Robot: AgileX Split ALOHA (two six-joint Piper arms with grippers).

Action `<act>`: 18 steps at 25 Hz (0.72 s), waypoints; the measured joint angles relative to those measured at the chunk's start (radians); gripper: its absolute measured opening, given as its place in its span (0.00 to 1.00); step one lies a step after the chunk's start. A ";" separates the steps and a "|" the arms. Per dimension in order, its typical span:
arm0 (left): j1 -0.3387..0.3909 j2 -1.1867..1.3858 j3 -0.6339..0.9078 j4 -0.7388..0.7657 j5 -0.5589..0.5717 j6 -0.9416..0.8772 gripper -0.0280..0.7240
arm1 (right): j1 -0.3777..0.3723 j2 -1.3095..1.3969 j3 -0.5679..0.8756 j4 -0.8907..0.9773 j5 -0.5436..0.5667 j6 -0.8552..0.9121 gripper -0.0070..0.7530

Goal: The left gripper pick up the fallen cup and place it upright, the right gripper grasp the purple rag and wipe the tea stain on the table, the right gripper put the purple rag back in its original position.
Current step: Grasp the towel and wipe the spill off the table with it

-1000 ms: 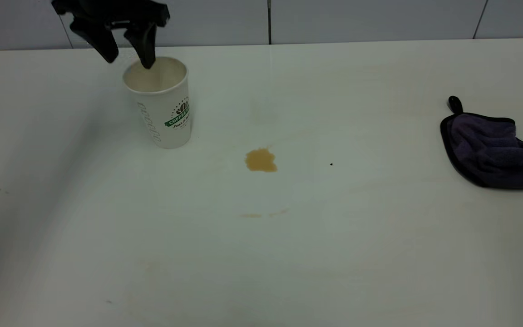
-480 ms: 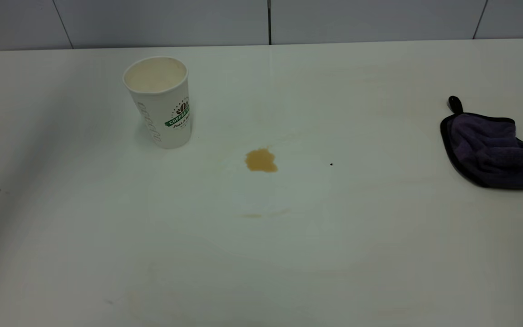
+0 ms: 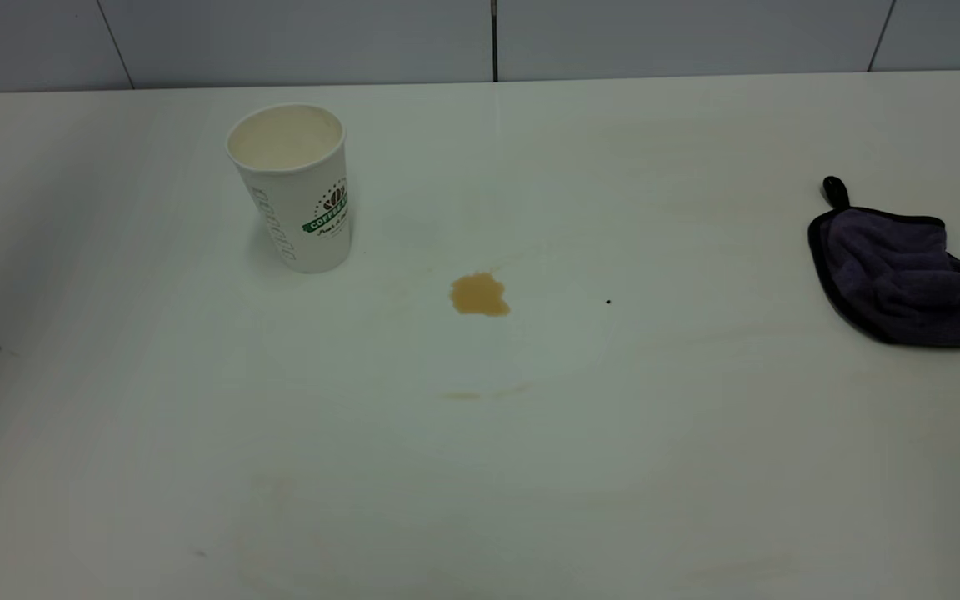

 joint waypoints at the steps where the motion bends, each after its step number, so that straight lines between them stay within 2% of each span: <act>1: 0.000 -0.042 0.057 -0.007 0.000 0.000 0.82 | 0.000 0.000 0.000 0.000 0.000 0.000 0.33; 7: 0.000 -0.330 0.316 -0.012 0.000 -0.002 0.82 | 0.000 0.000 0.000 0.000 0.000 0.000 0.33; 13: 0.000 -0.580 0.536 -0.016 0.000 -0.093 0.82 | 0.000 0.000 0.000 0.000 0.000 0.000 0.33; 18: 0.000 -0.809 0.785 -0.016 0.000 -0.132 0.82 | 0.000 0.000 0.000 0.000 0.000 0.000 0.33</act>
